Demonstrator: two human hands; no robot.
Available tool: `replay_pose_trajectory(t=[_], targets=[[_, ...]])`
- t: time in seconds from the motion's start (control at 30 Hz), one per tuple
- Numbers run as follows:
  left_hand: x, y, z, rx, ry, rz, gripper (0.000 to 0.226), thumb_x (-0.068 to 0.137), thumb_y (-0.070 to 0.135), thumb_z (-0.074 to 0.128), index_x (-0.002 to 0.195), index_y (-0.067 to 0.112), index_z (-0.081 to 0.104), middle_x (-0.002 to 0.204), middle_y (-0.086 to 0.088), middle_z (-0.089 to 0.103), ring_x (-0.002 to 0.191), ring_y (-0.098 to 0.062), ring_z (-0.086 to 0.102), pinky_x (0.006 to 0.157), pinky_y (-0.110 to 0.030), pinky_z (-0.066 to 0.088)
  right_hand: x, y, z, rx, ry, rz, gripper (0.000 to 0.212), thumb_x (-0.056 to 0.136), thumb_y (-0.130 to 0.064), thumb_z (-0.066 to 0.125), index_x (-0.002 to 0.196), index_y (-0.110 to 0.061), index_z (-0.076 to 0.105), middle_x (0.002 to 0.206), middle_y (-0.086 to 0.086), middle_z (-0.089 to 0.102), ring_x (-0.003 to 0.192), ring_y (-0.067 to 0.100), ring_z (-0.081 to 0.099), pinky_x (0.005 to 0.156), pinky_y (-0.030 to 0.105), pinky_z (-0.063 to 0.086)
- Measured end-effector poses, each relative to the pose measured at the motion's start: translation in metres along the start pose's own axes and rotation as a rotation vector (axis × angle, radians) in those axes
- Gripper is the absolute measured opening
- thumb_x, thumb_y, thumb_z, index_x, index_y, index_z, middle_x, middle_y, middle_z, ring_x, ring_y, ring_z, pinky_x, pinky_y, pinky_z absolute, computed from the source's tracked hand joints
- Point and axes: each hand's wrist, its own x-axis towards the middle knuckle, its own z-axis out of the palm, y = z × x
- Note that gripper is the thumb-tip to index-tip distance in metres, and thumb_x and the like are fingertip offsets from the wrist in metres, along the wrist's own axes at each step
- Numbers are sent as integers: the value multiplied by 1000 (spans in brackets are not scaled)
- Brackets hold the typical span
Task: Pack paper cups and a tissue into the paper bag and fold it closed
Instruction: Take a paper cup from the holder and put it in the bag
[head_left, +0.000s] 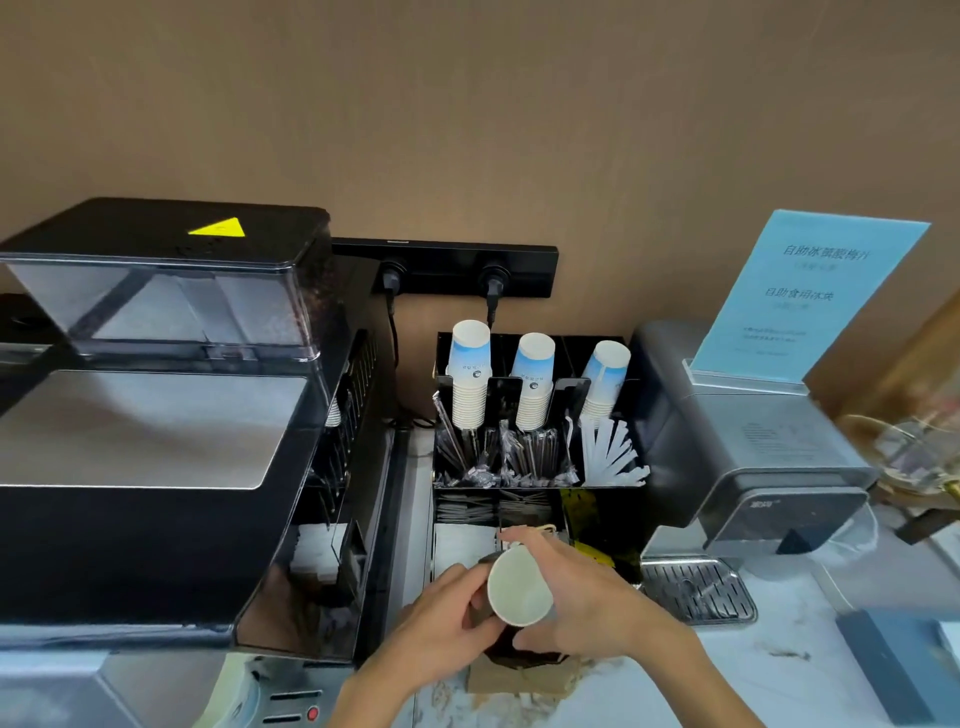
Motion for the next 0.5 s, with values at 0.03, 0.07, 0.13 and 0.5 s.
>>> replay_pose_trajectory(t=[0.03,0.07,0.13,0.5], targets=[[0,0,0,2,1,-4,48,86,41,62,132,45,49,99,11,50,90,-10,55,89,-39,53,0,0,2,-42,24,23,91,67,-51,73,141,-46,20,144,-19,34,129,12,42,99,32,43],[0,-1,1,2,0,-8,49,87,41,62,134,46,47,99,12,50,91,-10,55,91,-41,53,0,-1,4,-79,37,44,85,68,-52,71,138,-43,24,142,-17,37,127,15,46,97,36,46],[0,-1,1,5,-5,-10,49,88,41,62,134,48,46,99,13,49,91,-11,57,91,-42,53,0,-2,11,-146,23,71,73,71,-50,69,131,-34,31,133,-9,41,121,20,50,92,39,50],[2,3,7,-7,-34,7,51,92,30,56,134,53,39,109,12,50,93,-10,55,92,-41,52,36,3,53,-465,-354,199,66,92,-19,55,147,-12,20,150,27,18,119,42,56,96,45,47]])
